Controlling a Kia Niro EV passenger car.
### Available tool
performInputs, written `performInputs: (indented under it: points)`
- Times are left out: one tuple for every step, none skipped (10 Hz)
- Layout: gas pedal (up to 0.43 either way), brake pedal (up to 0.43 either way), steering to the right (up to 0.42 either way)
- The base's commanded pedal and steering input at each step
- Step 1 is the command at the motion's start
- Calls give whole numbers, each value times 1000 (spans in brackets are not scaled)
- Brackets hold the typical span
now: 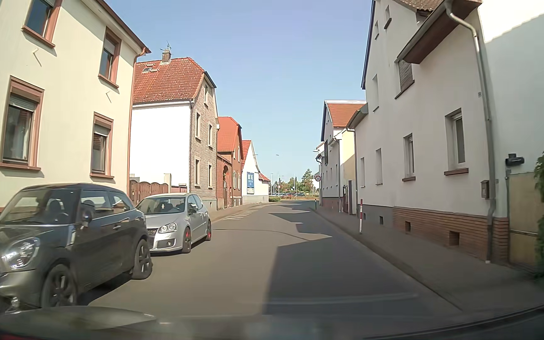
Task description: Follow the waypoints while adhering to traffic rules and regulations
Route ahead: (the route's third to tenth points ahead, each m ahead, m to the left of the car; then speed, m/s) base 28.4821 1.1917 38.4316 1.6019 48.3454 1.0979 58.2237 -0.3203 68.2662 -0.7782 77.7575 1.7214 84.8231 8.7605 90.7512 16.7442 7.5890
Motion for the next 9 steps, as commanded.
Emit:
performInputs:
  points:
    - [47,30,1]
    - [47,30,1]
    - [47,30,1]
    - [47,30,1]
    - [47,30,0]
    - [47,30,0]
    - [47,30,0]
    - [47,30,0]
    - [47,30,0]
